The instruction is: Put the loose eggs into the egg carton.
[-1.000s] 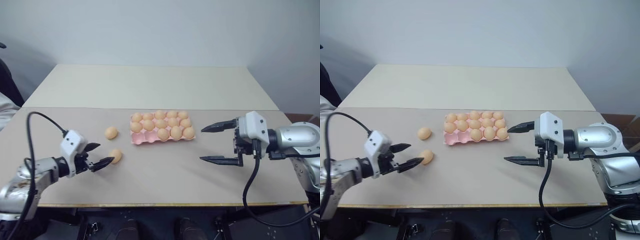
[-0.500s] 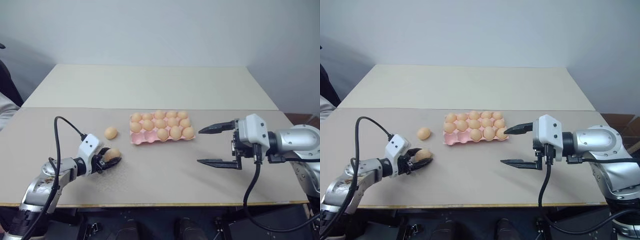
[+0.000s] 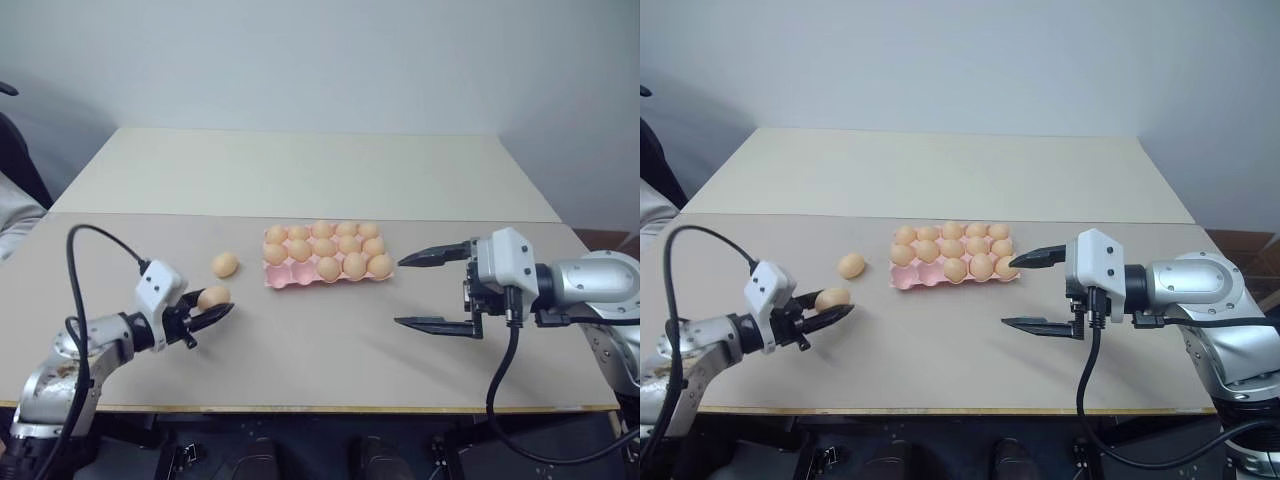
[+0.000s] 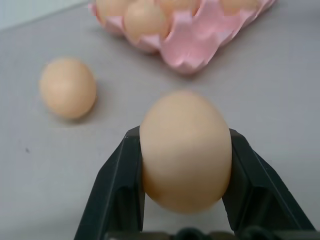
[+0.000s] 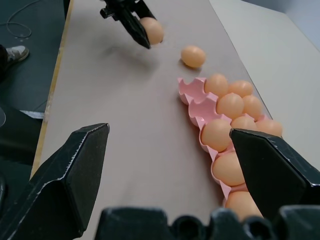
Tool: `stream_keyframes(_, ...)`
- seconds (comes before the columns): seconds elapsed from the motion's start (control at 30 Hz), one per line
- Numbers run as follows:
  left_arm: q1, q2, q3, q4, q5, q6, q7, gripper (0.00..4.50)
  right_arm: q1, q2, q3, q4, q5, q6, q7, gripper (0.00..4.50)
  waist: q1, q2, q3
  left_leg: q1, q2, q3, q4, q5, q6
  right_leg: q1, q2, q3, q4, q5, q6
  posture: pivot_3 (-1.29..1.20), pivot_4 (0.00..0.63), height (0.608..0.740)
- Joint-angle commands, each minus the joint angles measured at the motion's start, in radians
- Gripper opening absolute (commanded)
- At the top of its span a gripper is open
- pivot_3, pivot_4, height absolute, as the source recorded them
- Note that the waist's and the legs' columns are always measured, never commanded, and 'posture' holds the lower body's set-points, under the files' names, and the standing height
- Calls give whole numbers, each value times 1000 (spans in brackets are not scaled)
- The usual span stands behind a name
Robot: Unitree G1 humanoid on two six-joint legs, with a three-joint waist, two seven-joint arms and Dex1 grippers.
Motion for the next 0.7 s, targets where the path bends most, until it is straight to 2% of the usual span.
stream_keyframes(0.03,-139,-20,-63,-23,-4,52,37,1780,-2,-3,-23,-31,9,-10,-21,4500,5,0,0,0,0,0,0,0,0,1,0,0,0,0,0,0,150,740)
stream_keyframes(0.13,-276,-101,-175,40,37,82,79,1780,2,0,-18,-44,6,-8,-38,4500,10,0,0,1,-1,0,0,0,0,2,0,0,-1,0,1,0,150,740)
stream_keyframes(0.33,-374,-200,-305,157,114,28,76,1780,9,3,-22,-75,11,6,-81,4500,-4,-1,-1,1,-2,-1,0,0,1,3,0,2,-1,1,2,0,150,740)
stream_keyframes(0.7,-455,-250,-354,266,171,-4,46,1780,38,-21,-49,-107,26,14,-99,4500,-11,-1,-1,1,-3,-3,1,0,1,4,0,1,-1,1,2,0,150,740)
